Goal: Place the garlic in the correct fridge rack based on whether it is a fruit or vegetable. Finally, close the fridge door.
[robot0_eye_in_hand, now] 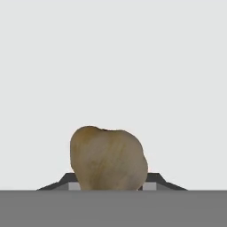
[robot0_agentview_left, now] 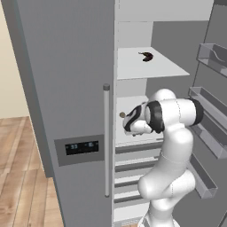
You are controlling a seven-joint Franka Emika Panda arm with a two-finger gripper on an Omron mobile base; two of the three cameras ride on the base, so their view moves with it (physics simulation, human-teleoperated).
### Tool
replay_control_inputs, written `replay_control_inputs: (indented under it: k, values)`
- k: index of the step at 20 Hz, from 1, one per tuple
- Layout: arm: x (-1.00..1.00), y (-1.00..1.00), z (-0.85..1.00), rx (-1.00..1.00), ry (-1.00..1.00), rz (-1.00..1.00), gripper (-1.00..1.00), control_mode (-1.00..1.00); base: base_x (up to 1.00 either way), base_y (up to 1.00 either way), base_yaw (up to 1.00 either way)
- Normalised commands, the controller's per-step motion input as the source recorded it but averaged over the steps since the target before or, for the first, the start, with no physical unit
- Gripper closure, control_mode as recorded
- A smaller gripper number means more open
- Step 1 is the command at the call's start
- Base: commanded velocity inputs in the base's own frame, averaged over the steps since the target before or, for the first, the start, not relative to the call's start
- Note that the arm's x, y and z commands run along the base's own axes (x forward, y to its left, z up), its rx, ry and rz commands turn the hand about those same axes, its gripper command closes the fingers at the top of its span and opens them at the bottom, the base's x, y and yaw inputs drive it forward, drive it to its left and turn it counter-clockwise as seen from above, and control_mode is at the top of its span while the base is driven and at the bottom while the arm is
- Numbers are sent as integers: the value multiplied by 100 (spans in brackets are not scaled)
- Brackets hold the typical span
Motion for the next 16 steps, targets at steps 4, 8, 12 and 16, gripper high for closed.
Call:
replay_control_inputs:
  k: [4,8,12,16]
  values:
    - [33,-1,-36,0,0,-2,-100,-100,0,0,0]
    - [17,-1,-7,0,0,0,-100,-100,0,0,0]
    - [-36,0,11,2,-2,-1,-100,-100,0,0,0]
    - [-64,0,41,1,-1,0,-100,-100,0,0,0]
